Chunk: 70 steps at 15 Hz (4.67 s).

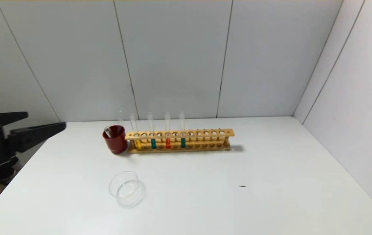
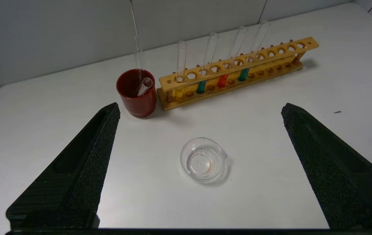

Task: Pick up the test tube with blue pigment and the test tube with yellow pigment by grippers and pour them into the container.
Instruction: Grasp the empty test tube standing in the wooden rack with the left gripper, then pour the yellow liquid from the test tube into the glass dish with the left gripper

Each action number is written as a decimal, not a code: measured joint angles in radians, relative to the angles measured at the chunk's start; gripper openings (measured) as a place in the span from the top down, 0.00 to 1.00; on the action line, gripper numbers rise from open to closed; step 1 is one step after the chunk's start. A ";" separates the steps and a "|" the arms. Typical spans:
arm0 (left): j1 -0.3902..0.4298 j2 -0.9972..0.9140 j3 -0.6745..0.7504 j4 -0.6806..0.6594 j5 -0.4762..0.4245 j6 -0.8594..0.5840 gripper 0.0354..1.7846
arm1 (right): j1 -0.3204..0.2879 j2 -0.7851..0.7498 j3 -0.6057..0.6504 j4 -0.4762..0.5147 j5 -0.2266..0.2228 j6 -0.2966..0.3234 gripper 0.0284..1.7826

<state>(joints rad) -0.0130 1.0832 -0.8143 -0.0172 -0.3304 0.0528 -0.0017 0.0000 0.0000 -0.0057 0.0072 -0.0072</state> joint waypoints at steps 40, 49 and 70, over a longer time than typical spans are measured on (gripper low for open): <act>-0.150 1.012 -0.430 -0.367 0.054 -0.057 0.15 | 0.000 0.000 0.000 0.000 0.000 0.000 0.02; -0.149 1.014 -0.434 -0.367 0.074 -0.054 0.84 | 0.000 0.000 0.000 0.000 0.000 0.000 0.02; -0.151 0.921 -0.556 -0.259 0.085 -0.044 0.84 | 0.000 0.000 0.000 0.000 0.000 0.000 0.02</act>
<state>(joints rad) -0.1640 2.0047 -1.3706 -0.2762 -0.2453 0.0091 -0.0017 0.0000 0.0000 -0.0057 0.0072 -0.0072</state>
